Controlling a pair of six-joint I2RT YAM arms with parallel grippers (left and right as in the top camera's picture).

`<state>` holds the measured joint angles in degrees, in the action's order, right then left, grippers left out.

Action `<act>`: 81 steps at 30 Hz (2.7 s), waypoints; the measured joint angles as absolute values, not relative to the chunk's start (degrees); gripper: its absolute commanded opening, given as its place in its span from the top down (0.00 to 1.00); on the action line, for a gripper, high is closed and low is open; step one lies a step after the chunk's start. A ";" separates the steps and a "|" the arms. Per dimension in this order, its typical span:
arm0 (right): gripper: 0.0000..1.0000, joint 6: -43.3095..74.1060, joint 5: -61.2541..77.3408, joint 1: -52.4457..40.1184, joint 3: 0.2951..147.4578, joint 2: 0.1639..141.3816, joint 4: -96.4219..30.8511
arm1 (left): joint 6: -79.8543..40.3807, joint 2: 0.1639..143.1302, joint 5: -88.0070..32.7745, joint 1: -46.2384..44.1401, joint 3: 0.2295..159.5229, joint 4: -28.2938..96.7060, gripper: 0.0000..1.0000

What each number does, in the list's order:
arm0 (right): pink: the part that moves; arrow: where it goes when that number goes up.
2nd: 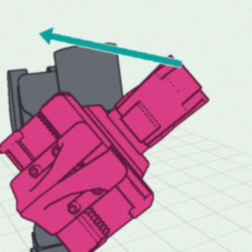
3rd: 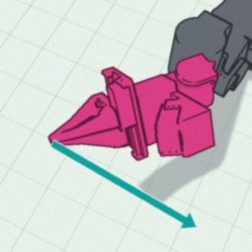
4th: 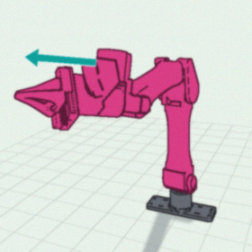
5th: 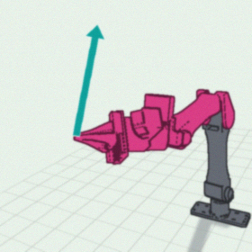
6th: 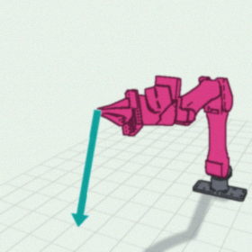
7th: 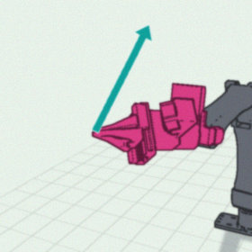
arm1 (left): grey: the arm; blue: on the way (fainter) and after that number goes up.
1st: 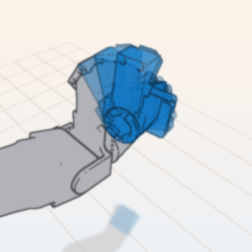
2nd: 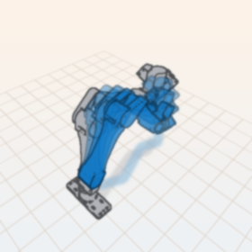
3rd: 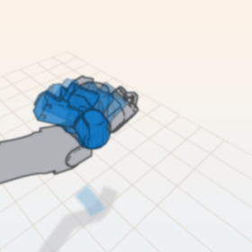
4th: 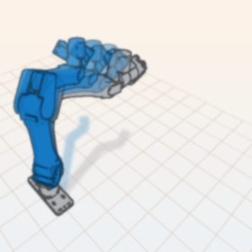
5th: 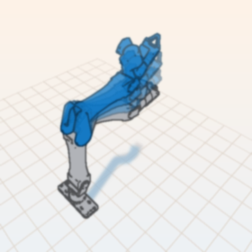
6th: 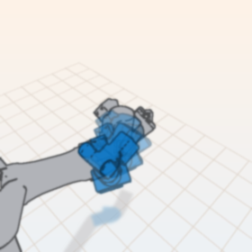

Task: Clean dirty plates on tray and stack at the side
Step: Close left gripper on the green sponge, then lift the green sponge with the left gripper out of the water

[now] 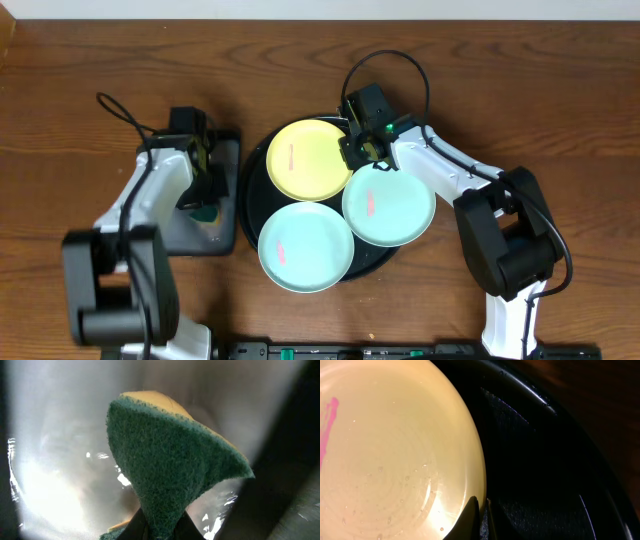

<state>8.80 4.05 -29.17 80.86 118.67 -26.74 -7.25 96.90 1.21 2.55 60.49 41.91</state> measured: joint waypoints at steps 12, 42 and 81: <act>0.99 8.82 4.08 -29.17 80.86 118.67 -26.70 | -10.15 83.20 0.54 2.52 60.55 43.29 0.93; 0.99 8.78 4.08 -29.17 80.86 118.67 -26.74 | -10.52 85.56 0.36 2.52 60.55 42.19 0.93; 0.99 8.78 4.05 -29.17 80.86 118.67 -26.72 | -7.42 85.56 7.97 2.50 60.42 36.84 0.93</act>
<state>8.78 4.05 -29.17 80.86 118.67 -26.72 -7.42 85.56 7.97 2.50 60.42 36.84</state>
